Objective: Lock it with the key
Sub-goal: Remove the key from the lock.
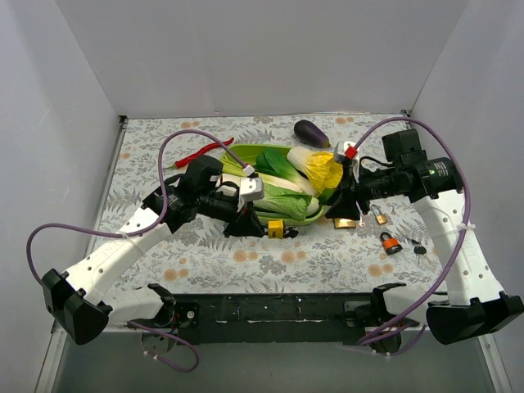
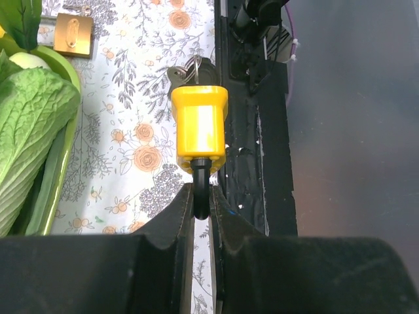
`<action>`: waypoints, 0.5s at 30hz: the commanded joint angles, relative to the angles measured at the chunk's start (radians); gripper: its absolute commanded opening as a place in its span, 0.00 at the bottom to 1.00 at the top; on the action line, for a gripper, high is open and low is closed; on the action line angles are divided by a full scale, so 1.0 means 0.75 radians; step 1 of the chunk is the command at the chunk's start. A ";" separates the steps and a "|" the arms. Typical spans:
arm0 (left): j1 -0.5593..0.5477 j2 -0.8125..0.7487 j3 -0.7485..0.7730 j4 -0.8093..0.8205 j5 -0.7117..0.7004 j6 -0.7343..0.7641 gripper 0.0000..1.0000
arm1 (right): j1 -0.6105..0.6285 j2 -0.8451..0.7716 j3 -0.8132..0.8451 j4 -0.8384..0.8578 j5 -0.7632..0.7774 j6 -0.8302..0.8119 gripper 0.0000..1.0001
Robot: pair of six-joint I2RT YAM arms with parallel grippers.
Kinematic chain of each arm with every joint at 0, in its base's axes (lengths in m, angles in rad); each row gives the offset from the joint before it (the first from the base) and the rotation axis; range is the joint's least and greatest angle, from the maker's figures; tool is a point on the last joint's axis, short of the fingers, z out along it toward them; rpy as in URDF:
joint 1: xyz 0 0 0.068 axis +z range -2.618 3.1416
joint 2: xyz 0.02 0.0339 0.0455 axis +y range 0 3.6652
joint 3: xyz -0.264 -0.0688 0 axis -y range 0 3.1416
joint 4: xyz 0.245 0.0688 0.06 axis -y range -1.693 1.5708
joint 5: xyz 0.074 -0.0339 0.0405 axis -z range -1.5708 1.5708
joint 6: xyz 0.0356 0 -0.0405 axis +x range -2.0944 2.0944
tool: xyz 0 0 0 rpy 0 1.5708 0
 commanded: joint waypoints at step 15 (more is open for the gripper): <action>-0.031 0.055 0.148 0.061 0.136 -0.048 0.00 | 0.472 0.032 -0.032 0.373 0.115 0.251 0.55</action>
